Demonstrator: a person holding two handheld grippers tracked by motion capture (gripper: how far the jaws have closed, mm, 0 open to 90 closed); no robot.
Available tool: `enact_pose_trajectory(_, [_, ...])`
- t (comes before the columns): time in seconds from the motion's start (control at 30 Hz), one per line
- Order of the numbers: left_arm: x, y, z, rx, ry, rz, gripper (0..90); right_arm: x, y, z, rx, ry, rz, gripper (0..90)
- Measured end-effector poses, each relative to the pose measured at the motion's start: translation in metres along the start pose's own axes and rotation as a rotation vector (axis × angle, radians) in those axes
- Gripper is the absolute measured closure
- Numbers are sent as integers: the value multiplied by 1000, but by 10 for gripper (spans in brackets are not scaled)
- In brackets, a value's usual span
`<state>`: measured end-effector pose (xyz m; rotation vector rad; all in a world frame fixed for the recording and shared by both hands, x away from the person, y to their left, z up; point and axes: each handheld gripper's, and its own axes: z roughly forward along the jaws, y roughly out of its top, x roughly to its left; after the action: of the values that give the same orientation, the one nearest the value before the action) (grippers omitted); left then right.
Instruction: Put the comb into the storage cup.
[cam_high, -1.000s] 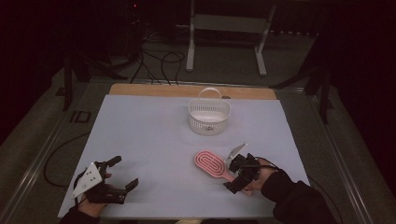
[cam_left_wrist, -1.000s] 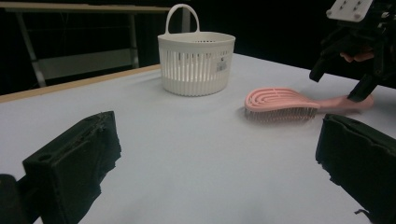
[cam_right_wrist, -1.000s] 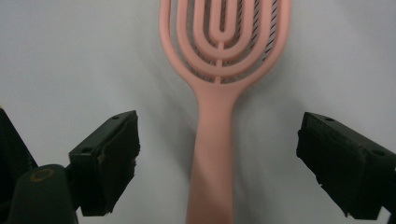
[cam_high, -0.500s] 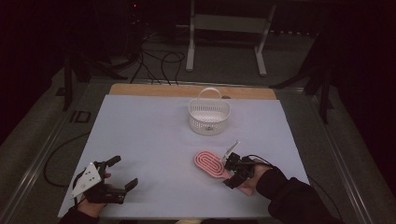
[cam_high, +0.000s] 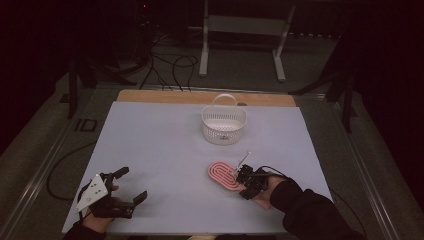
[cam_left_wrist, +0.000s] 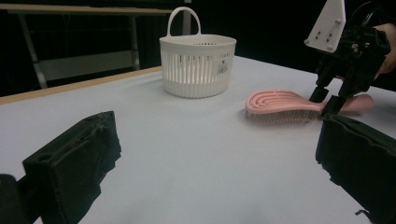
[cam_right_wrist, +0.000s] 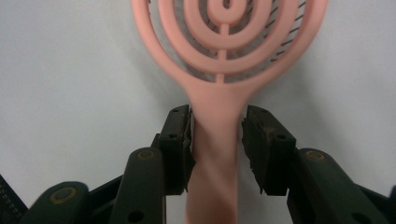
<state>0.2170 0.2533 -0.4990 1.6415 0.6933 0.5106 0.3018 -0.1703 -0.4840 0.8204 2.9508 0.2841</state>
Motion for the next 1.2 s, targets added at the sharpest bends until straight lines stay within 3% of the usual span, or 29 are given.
enact_pose_trajectory(0.47, [0,0,0,5,-1,3,0,2,5,4,30,-30,10,690])
enact_pose_trajectory(0.9, [0,0,0,2,-1,0,0,5,7,5,44,-48,-27,697])
enact_pose_trajectory(0.97, [0,0,0,4,-1,-1,0,6,6,6,36,-45,-7,698])
enact_pose_trajectory(1.2, [0,0,0,5,-1,-1,0,3,4,5,22,-40,-20,705])
